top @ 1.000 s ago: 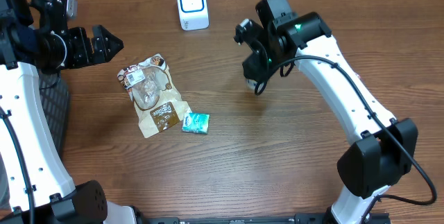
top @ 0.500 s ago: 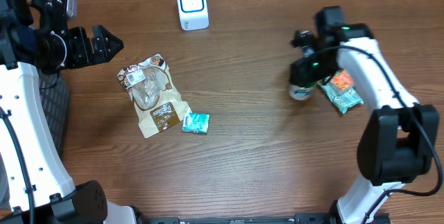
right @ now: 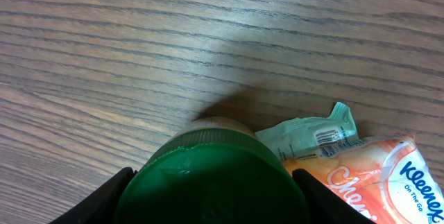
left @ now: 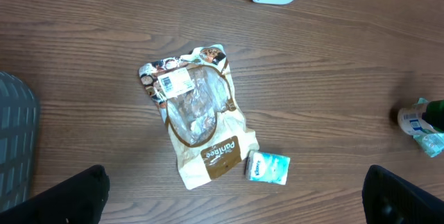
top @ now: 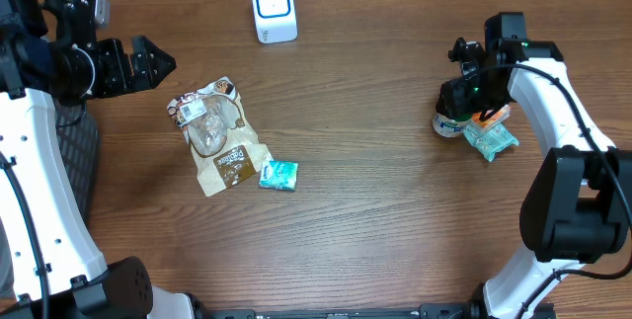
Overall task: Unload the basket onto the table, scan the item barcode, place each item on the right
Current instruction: 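Carry the jar right and set it down near the scanned items, then release the jar and move the right gripper toward the snack bag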
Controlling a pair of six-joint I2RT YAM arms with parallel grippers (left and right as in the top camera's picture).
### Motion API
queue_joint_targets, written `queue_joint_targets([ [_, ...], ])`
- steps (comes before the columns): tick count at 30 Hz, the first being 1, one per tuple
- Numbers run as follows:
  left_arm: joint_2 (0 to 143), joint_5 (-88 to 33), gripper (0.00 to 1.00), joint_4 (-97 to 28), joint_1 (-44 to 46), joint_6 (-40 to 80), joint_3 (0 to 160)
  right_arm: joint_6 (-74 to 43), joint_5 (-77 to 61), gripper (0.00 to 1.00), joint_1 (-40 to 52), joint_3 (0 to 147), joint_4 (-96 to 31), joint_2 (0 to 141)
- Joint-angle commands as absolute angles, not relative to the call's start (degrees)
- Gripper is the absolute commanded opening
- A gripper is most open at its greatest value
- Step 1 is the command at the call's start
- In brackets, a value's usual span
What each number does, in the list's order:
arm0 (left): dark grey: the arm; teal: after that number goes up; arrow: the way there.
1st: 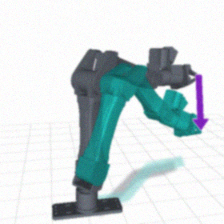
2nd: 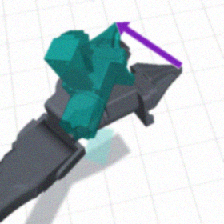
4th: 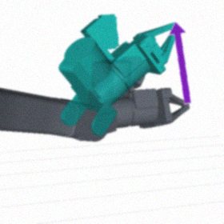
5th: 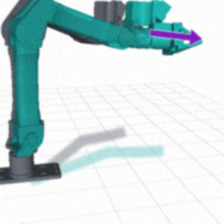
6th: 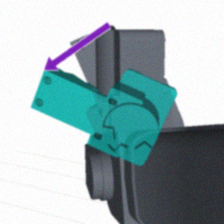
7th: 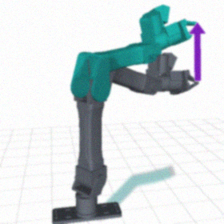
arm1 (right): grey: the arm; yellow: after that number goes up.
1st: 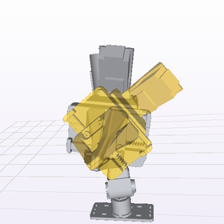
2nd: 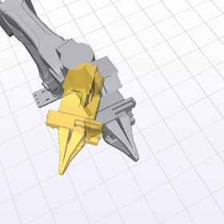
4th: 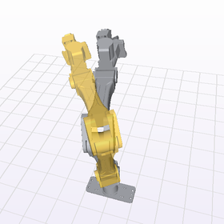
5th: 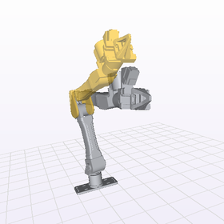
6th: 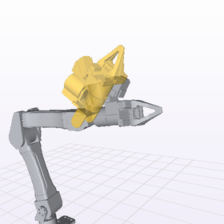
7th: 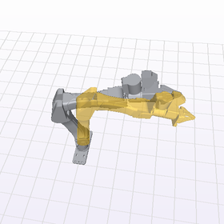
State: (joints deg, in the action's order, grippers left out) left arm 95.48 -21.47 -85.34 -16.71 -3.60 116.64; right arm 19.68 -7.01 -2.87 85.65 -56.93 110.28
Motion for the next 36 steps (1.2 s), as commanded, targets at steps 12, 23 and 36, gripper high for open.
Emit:
queue_joint_targets([
  [12,94.87,-22.04,1.0,-85.23,-16.75,-4.73,117.36,17.93,-5.67,0.31,-1.93,85.38,-47.94,110.5],
  [23,94.87,-22.04,1.0,-85.23,-16.75,-4.73,117.36,17.98,-5.23,0.31,-2.0,85.38,-42.92,113.99],
  [36,94.87,-22.04,1.0,-85.25,-16.75,-4.73,117.36,14.74,-5.17,1.0,-1.98,90.0,-48.58,115.28],
])
